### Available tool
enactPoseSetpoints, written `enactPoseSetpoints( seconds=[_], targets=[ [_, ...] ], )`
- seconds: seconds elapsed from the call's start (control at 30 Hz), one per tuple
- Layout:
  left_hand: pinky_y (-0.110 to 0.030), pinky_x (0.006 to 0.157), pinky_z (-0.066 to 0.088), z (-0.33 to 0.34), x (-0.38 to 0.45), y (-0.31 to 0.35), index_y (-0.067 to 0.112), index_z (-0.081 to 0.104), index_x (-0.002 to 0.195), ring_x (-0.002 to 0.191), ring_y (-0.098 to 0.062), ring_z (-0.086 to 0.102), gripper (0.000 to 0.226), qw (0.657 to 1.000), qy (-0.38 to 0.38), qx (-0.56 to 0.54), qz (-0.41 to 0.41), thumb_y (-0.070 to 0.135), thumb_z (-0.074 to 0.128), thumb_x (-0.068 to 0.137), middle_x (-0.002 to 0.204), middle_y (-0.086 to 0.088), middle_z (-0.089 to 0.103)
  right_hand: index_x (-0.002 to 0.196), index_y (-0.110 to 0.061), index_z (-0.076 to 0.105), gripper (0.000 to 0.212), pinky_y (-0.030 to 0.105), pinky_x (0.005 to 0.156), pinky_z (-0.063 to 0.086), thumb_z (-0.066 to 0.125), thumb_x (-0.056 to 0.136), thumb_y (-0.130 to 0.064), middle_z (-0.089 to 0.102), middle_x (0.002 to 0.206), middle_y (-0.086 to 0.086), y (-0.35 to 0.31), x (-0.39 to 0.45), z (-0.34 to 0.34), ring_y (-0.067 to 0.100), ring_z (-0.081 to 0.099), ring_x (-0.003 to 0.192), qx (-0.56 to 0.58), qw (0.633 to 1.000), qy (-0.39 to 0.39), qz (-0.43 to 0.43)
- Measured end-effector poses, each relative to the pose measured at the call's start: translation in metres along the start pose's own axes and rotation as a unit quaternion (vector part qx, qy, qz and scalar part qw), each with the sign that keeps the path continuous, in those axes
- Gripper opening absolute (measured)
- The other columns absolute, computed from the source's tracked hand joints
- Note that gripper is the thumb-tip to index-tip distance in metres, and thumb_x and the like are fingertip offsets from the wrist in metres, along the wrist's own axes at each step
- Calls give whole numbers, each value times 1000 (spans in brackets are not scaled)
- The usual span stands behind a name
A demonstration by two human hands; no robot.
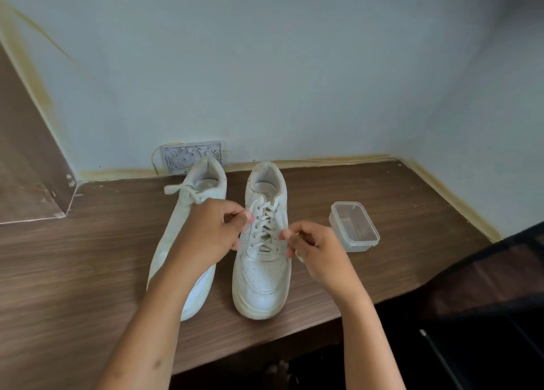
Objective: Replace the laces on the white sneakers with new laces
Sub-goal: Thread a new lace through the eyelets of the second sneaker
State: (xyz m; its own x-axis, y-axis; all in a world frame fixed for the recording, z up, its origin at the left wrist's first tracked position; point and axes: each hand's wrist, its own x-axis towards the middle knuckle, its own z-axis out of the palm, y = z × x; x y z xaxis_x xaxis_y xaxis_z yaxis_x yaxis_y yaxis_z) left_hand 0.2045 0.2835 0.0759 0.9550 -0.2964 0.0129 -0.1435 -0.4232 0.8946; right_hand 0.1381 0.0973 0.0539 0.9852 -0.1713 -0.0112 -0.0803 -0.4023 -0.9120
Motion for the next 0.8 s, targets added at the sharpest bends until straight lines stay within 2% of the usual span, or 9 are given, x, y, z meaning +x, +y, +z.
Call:
enactPoseSetpoints(
  seconds=[0.1, 0.17, 0.27, 0.33, 0.4, 0.5, 0.57, 0.63, 0.8],
  targets=[
    [-34, 71, 62, 5, -18, 1, 7, 75, 94, 72, -17, 73, 16, 979, -65, -171, -85, 12, 59, 96, 89, -10, 75, 98, -8, 72, 20, 23, 63, 38, 59, 98, -23, 69, 72, -3, -5, -15, -5, 7, 48, 60, 25, 990, -137, 18],
    [-29, 80, 60, 8, -26, -5, 6, 75, 98, 91, -20, 73, 17, 965, -109, -219, -99, 17, 63, 94, 98, -11, 76, 103, -5, 73, 21, 27, 75, 44, 59, 98, -20, 72, 80, 2, -8, -20, -8, 9, 58, 72, 28, 976, -214, 28],
    [-25, 91, 55, 13, -34, -15, 3, 73, 106, 105, -18, 69, 25, 937, -150, -296, -108, 19, 65, 89, 106, -9, 75, 103, -10, 75, 16, 42, 90, 51, 63, 96, -18, 76, 94, 7, -6, -20, -7, 31, 67, 91, 20, 965, -260, 35],
    [-31, 97, 52, 14, -33, -19, 2, 73, 109, 109, -20, 68, 29, 925, -174, -321, -104, 20, 65, 87, 110, -11, 74, 100, -8, 76, 13, 35, 95, 52, 67, 92, -15, 76, 95, 5, -5, -19, -3, 28, 68, 94, 13, 963, -267, 29],
    [-32, 99, 49, 13, -30, -20, 4, 75, 104, 112, -21, 67, 28, 920, -186, -333, -91, 21, 67, 84, 111, -12, 73, 95, -5, 76, 14, 20, 86, 48, 69, 91, -17, 74, 86, 1, -4, -17, -2, 12, 65, 84, 4, 960, -281, 22],
    [-33, 98, 51, 13, -28, -19, 16, 81, 92, 112, -19, 66, 23, 931, -179, -312, -64, 29, 72, 76, 109, -6, 74, 96, -5, 76, 13, 23, 91, 50, 69, 91, -16, 75, 89, 5, -4, -14, -5, 14, 69, 89, 26, 971, -239, 14],
    [-37, 93, 55, 14, -27, -21, 20, 81, 95, 101, -26, 66, 25, 952, -156, -263, -29, 33, 74, 74, 101, -1, 74, 102, -12, 75, 13, 27, 87, 54, 67, 93, -17, 75, 94, 1, -3, -8, -7, 12, 69, 90, 9, 991, -126, -32],
    [-32, 77, 58, 16, -24, -23, 22, 81, 93, 82, -26, 63, 21, 964, -122, -237, 7, 29, 75, 74, 92, -5, 69, 109, -19, 72, 17, 20, 73, 50, 61, 96, -20, 71, 97, -9, -2, -1, -6, -1, 64, 81, -31, 996, -8, -86],
    [-22, 63, 54, 20, -20, -29, 22, 80, 92, 74, -8, 65, 19, 979, -77, -171, 75, 28, 74, 74, 88, 5, 69, 116, -12, 69, 24, 13, 76, 49, 52, 100, -5, 68, 109, -4, -3, 11, 13, -1, 64, 86, -36, 988, -19, -148]
  ],
)
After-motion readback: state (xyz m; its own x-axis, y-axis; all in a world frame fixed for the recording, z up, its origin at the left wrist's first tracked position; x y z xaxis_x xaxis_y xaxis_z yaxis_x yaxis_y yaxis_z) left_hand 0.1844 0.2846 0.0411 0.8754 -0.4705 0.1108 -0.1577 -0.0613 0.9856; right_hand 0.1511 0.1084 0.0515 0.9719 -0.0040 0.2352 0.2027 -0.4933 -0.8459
